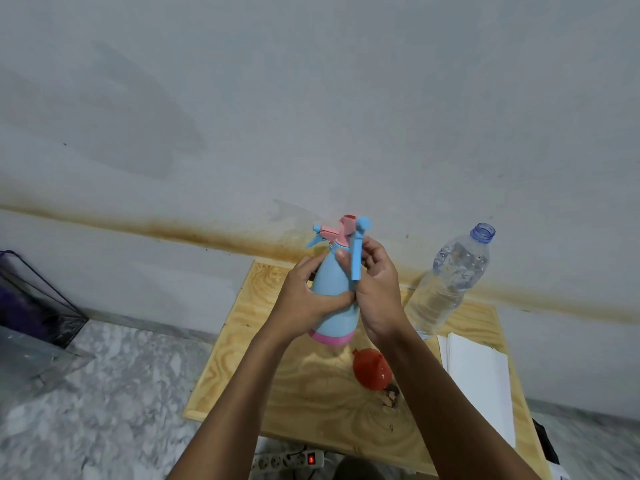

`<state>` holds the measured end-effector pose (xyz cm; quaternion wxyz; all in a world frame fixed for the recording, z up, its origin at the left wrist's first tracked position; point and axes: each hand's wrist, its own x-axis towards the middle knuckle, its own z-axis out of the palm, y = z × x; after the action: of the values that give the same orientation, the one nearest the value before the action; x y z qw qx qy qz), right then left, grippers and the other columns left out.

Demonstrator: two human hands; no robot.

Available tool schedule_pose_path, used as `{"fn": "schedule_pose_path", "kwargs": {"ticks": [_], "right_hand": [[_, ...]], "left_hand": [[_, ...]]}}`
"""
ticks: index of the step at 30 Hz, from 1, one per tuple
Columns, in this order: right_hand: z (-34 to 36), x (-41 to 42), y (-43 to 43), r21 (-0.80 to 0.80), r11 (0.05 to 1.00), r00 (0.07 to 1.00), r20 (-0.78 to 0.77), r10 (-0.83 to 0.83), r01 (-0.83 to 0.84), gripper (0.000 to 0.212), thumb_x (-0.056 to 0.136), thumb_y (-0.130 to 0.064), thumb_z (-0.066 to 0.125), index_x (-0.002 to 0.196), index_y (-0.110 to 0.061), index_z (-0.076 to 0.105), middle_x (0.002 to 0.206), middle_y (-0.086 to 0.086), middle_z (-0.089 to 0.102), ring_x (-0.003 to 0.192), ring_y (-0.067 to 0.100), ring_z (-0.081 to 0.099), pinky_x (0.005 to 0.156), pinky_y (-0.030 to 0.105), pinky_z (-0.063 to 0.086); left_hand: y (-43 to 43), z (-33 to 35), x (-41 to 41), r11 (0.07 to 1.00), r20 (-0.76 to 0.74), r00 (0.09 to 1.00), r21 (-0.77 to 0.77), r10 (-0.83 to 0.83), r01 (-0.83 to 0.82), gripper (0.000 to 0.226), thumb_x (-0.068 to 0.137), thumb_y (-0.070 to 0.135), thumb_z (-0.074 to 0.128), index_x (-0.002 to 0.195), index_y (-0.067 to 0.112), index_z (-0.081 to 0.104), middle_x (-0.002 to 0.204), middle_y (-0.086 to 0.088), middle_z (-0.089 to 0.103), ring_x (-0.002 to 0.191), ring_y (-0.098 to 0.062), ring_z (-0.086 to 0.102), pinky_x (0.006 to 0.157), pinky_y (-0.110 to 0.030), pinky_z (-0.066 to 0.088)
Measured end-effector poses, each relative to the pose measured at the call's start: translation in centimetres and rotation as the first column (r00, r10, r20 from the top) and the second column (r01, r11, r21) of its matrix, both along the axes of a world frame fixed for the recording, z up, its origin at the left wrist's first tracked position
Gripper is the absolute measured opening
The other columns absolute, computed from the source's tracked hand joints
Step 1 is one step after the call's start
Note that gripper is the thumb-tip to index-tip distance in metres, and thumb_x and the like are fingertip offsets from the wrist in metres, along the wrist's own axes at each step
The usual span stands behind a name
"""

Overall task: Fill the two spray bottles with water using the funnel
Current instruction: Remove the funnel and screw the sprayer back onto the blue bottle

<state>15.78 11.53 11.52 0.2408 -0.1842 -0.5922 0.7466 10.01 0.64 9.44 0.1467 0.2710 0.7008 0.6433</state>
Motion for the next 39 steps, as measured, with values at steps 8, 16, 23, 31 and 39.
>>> {"fn": "schedule_pose_path", "kwargs": {"ticks": [8,16,23,31,39], "right_hand": [[0.7,-0.5,1.9,0.074,0.971,0.974,0.003,0.227,-0.227,0.013,0.086,-0.019,0.063,0.099,-0.016,0.065,0.12,0.006,0.066,0.106,0.017,0.062,0.09,0.033,0.049],[1.7,-0.7,2.9,0.3,0.873,0.923,0.123,0.365,-0.385,0.035,0.093,-0.026,0.06,0.117,-0.001,0.063,0.12,0.031,0.058,0.108,0.04,0.059,0.1,0.05,0.046],[1.6,-0.5,2.4,0.268,0.883,0.923,0.099,0.372,-0.385,0.026,0.097,-0.009,0.056,0.121,-0.001,0.062,0.119,0.015,0.068,0.106,0.017,0.065,0.09,0.026,0.053],[0.0,-1.0,1.3,0.245,0.95,0.981,0.071,0.181,-0.192,0.021,0.091,-0.013,0.067,0.111,-0.013,0.065,0.109,0.004,0.071,0.102,0.016,0.065,0.089,0.032,0.055],[-0.3,-0.8,0.7,0.287,0.955,0.996,0.066,0.053,-0.07,0.015,0.089,-0.017,0.071,0.103,-0.019,0.067,0.103,-0.002,0.072,0.101,0.013,0.067,0.092,0.04,0.055]], "left_hand": [[-1.4,-0.2,-1.0,0.997,0.062,0.996,-0.032,-0.066,0.068,0.056,0.062,0.043,0.083,0.116,0.037,0.067,0.112,0.002,0.068,0.104,-0.018,0.066,0.085,-0.042,0.059],[-2.1,0.1,-1.2,0.987,0.165,0.977,-0.068,-0.132,0.145,0.056,0.062,0.041,0.084,0.114,0.027,0.068,0.107,0.002,0.075,0.1,-0.015,0.071,0.088,-0.048,0.059],[-2.5,0.2,-1.8,0.977,0.14,0.979,-0.134,-0.145,0.164,0.058,0.062,0.043,0.084,0.117,0.031,0.068,0.11,0.005,0.074,0.101,-0.012,0.07,0.089,-0.048,0.059],[-1.4,-1.0,-1.3,0.997,-0.008,1.0,-0.081,-0.019,0.018,0.058,0.067,0.03,0.086,0.121,0.034,0.066,0.115,0.013,0.064,0.101,-0.005,0.066,0.079,-0.034,0.061],[-0.5,-2.0,-1.0,0.993,-0.048,0.999,-0.117,0.002,-0.007,0.066,0.059,0.045,0.08,0.123,0.039,0.062,0.11,0.007,0.059,0.099,-0.006,0.063,0.076,-0.026,0.059]]}}
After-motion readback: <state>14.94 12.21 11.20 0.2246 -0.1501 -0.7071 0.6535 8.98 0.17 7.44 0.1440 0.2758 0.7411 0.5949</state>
